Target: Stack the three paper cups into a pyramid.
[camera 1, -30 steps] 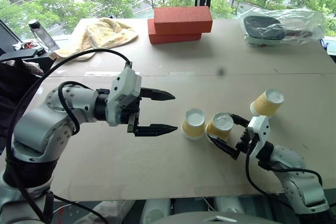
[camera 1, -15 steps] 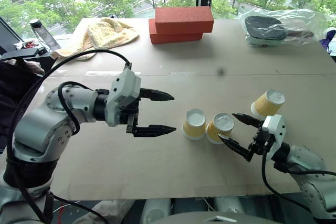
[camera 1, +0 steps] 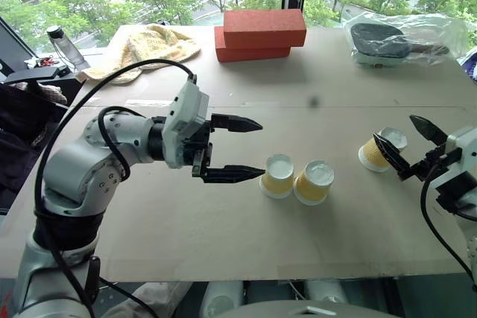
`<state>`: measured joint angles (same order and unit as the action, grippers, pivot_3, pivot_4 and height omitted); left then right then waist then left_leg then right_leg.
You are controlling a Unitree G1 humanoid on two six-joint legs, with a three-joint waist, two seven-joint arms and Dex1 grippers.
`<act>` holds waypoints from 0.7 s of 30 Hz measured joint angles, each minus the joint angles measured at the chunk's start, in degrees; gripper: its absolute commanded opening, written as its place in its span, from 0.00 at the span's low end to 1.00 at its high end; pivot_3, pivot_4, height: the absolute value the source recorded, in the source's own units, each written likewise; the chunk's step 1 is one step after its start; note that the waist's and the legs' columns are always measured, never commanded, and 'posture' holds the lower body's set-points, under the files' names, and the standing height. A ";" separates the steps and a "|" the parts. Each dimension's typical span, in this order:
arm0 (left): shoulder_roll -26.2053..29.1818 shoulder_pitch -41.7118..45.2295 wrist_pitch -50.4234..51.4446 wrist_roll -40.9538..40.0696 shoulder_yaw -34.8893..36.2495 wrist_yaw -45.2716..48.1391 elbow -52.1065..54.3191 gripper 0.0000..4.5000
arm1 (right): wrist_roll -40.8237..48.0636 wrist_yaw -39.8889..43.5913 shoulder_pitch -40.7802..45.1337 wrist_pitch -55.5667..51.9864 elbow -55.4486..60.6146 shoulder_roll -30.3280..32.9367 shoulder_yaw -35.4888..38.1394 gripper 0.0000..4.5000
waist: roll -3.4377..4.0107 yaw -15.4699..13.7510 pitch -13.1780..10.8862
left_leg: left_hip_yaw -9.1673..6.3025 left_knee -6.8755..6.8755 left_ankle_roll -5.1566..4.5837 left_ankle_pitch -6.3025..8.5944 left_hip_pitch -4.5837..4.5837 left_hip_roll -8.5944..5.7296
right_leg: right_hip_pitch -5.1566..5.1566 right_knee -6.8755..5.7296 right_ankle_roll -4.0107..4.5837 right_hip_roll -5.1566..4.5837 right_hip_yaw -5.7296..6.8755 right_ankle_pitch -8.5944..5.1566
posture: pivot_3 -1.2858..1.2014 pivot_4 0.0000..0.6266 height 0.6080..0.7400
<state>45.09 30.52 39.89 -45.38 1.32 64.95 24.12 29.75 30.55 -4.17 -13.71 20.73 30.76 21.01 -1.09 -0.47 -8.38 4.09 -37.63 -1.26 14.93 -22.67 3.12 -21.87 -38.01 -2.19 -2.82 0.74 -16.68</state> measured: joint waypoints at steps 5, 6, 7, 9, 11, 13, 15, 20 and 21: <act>-1.63 4.13 5.76 -2.16 -0.21 -4.82 -0.08 1.00 | -0.28 -1.49 2.04 -1.55 -5.55 -1.95 -0.51 0.99 | 0.03 -0.05 0.00 | 0.02 0.00 0.00 0.00 0.01 0.00 | 0.00 0.00 0.00 0.00 -0.04 0.00 | 0.52 0.24 0.93; -1.62 4.14 7.08 -2.61 -0.21 -5.46 -0.09 1.00 | -0.27 -1.49 2.27 -1.94 -6.12 -2.08 -0.61 0.99 | 0.04 -0.01 0.00 | 0.01 0.00 0.00 0.00 0.01 0.01 | 0.00 -0.01 0.00 0.01 -0.04 0.00 | 0.52 0.24 0.93; -1.62 4.12 8.40 -3.37 -0.21 -5.98 -0.09 1.00 | -0.27 -1.37 2.50 -2.18 -6.40 -2.23 -0.82 0.99 | 0.04 -0.01 0.00 | 0.00 0.00 0.00 0.00 0.01 0.03 | 0.00 -0.01 0.00 0.01 -0.03 0.00 | 0.52 0.24 0.93; -1.62 4.12 9.98 -4.35 -0.20 -6.60 -0.08 1.00 | -0.24 -1.10 2.87 -2.29 -6.76 -2.65 -1.57 0.99 | 0.04 -0.04 0.00 | 0.00 0.00 0.00 0.00 0.01 0.03 | 0.00 -0.02 0.00 0.01 -0.03 0.00 | 0.52 0.24 0.93; -1.56 4.13 10.92 -4.42 -0.20 -7.10 -0.08 1.00 | -0.29 -0.89 2.95 -2.33 -7.19 -2.98 -2.37 0.99 | 0.04 -0.09 0.00 | 0.00 0.00 0.00 0.00 0.01 0.03 | 0.00 -0.02 0.00 0.00 -0.03 0.00 | 0.52 0.24 0.93; -1.46 4.12 11.23 -4.39 -0.20 -7.47 -0.08 1.00 | -0.47 -0.79 3.05 -2.32 -8.24 -3.03 -2.79 0.99 | 0.04 -0.15 0.00 | 0.01 0.00 0.00 0.00 0.01 0.02 | 0.00 0.00 0.00 -0.01 -0.04 0.00 | 0.52 0.24 0.93; -1.36 4.12 11.28 -4.36 -0.20 -7.59 -0.07 1.00 | -0.76 -0.73 3.25 -2.30 -9.17 -3.03 -2.79 0.99 | 0.04 -0.16 0.00 | 0.02 0.00 0.00 0.00 0.01 0.01 | 0.00 0.00 0.00 -0.02 -0.04 0.00 | 0.52 0.24 0.93; -0.62 4.07 11.24 -4.27 -0.20 -7.65 0.03 1.00 | -1.68 -0.11 3.63 -2.12 -11.01 -3.02 -2.80 0.99 | 0.04 -0.16 0.00 | 0.00 0.00 0.01 0.00 0.01 0.02 | 0.00 -0.01 0.00 0.00 -0.03 0.00 | 0.52 0.24 0.93; -0.39 4.02 11.21 -4.22 -0.20 -7.63 0.04 1.00 | -1.80 0.06 3.88 -2.02 -11.30 -3.02 -2.81 0.99 | 0.04 -0.11 0.00 | 0.00 0.00 0.01 0.00 0.01 0.02 | 0.00 -0.01 0.00 0.00 -0.03 0.00 | 0.52 0.24 0.93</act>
<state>44.71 34.54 51.11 -49.59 1.12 57.31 24.16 27.95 30.61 -0.29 -15.73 9.43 27.73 18.20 -1.05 -0.58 -8.38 4.09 -37.64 -1.25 14.93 -22.66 3.14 -21.87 -38.02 -2.19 -2.82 0.71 -16.68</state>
